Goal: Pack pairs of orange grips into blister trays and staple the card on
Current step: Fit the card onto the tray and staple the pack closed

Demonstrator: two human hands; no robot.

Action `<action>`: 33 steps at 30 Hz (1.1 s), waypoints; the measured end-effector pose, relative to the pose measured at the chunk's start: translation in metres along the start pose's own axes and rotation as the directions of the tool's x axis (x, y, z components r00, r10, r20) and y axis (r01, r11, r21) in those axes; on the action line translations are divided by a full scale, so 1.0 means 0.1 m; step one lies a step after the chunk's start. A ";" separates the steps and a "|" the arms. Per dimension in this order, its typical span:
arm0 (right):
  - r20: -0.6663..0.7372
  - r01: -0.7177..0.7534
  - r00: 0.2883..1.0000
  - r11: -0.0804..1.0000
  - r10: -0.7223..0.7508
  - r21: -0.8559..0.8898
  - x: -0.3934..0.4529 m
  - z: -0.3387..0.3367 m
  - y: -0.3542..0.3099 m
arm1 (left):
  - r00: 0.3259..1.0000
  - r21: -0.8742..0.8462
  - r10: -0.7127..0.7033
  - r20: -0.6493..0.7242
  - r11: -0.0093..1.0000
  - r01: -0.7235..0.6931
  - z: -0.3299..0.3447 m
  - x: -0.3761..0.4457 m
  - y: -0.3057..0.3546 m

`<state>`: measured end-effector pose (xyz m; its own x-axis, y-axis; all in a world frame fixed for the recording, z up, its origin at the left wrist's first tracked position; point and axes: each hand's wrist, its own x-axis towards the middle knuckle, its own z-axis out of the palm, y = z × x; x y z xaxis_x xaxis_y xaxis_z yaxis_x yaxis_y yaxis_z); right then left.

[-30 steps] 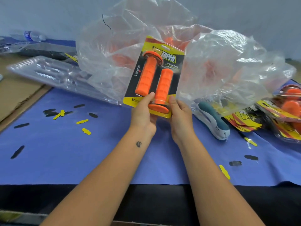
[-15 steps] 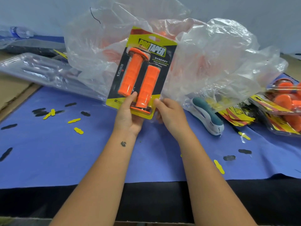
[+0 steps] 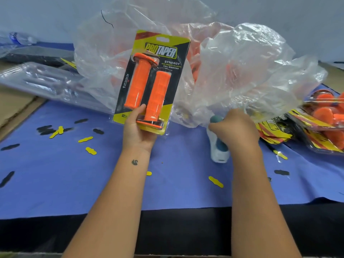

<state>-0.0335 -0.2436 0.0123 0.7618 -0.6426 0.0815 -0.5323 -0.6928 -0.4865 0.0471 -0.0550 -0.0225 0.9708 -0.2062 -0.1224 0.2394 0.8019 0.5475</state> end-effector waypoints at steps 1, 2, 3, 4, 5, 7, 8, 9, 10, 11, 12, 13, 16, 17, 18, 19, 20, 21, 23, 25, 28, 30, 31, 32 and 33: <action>0.111 0.011 0.994 0.999 -0.015 0.033 -0.02 0.00 -0.02 | 1.000 -0.027 -0.004 0.009 1.000 0.004 0.00 0.00 0.01; 0.227 0.032 0.973 0.997 -0.046 0.068 -0.04 0.02 -0.04 | 1.000 -0.060 -0.013 0.021 0.998 0.014 0.00 -0.01 0.03; 0.320 0.072 0.942 0.993 -0.098 0.094 -0.07 0.06 -0.07 | 0.999 -0.098 -0.025 0.036 0.995 0.028 -0.01 -0.01 0.03; 0.384 0.135 0.908 0.985 -0.168 0.110 -0.10 0.10 -0.10 | 0.998 -0.136 -0.039 0.052 0.990 0.046 -0.01 -0.02 0.04; 0.428 0.206 0.870 0.969 -0.244 0.133 -0.13 0.13 -0.14 | 0.996 -0.169 -0.051 0.066 0.984 0.062 -0.01 -0.03 0.04; 0.510 0.294 0.767 0.920 -0.389 0.260 -0.19 0.17 -0.23 | 0.995 -0.207 -0.055 0.077 0.976 0.070 0.00 -0.03 0.04; 0.538 0.293 0.712 0.887 -0.451 0.356 -0.22 0.20 -0.26 | 0.996 -0.213 -0.049 0.077 0.975 0.064 0.00 -0.04 0.05; 0.544 0.261 0.678 0.854 -0.494 0.450 -0.25 0.23 -0.29 | 0.996 -0.219 -0.042 0.084 0.974 0.059 0.00 -0.04 0.07; 0.543 0.194 0.665 0.821 -0.512 0.537 -0.26 0.26 -0.29 | 0.994 -0.232 -0.039 0.098 0.971 0.061 0.00 -0.05 0.09; 0.556 0.085 0.656 0.783 -0.509 0.616 -0.27 0.27 -0.29 | 0.993 -0.248 -0.040 0.108 0.966 0.066 0.00 -0.05 0.11; 0.577 -0.038 0.632 0.723 -0.517 0.690 -0.27 0.30 -0.28 | 0.993 -0.265 -0.040 0.112 0.962 0.069 -0.01 -0.05 0.14; 0.582 -0.146 0.611 0.647 -0.536 0.749 -0.28 0.31 -0.27 | 0.993 -0.279 -0.039 0.114 0.958 0.070 -0.02 -0.05 0.17; 0.520 -0.270 0.648 0.470 -0.557 0.840 -0.25 0.34 -0.26 | 0.992 -0.292 -0.042 0.117 0.954 0.075 -0.03 -0.06 0.20; 0.493 -0.286 0.665 0.419 -0.560 0.862 -0.24 0.36 -0.27 | 0.993 -0.277 -0.046 0.104 0.958 0.074 -0.04 -0.06 0.20; 0.467 -0.297 0.679 0.371 -0.566 0.880 -0.23 0.37 -0.28 | 0.995 -0.241 -0.050 0.088 0.968 0.070 -0.04 -0.05 0.20; 0.444 -0.305 0.690 0.327 -0.571 0.894 -0.22 0.38 -0.29 | 0.996 -0.189 -0.050 0.073 0.980 0.063 -0.04 -0.03 0.19; 0.429 -0.315 0.703 0.293 -0.567 0.903 -0.21 0.39 -0.29 | 0.997 -0.139 -0.047 0.064 0.989 0.056 -0.05 -0.02 0.19; 0.426 -0.330 0.714 0.270 -0.555 0.905 -0.20 0.39 -0.29 | 0.997 -0.104 -0.045 0.061 0.993 0.051 -0.05 -0.01 0.19; 0.447 -0.358 0.713 0.268 -0.539 0.894 -0.18 0.39 -0.27 | 0.995 -0.092 -0.062 0.073 0.993 0.069 -0.06 0.01 0.19; 0.473 -0.369 0.698 0.296 -0.538 0.881 -0.18 0.39 -0.26 | 0.991 -0.103 -0.080 0.110 0.990 0.092 -0.07 0.01 0.21; 0.432 -0.284 0.711 0.335 -0.555 0.898 -0.19 0.41 -0.26 | 0.990 -0.058 -0.074 0.122 0.995 0.081 -0.07 0.01 0.21; 0.390 -0.198 0.707 0.364 -0.590 0.910 -0.21 0.42 -0.27 | 0.991 -0.048 -0.057 0.124 0.997 0.063 -0.07 -0.01 0.20; 0.380 -0.168 0.696 0.377 -0.609 0.911 -0.21 0.42 -0.27 | 0.991 -0.055 -0.049 0.125 0.997 0.057 -0.06 -0.02 0.19; 0.375 -0.148 0.685 0.385 -0.624 0.911 -0.22 0.42 -0.27 | 0.992 -0.062 -0.044 0.122 0.997 0.052 -0.06 -0.02 0.19; 0.371 -0.135 0.678 0.389 -0.634 0.911 -0.22 0.42 -0.26 | 0.993 -0.066 -0.038 0.115 0.997 0.046 -0.06 -0.03 0.19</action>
<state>-0.0208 -0.1976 -0.0132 0.9913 0.1247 0.0411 0.0266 0.1160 -0.9929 0.0492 -0.0360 -0.0165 0.9529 -0.2996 -0.0471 0.2839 0.8268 0.4857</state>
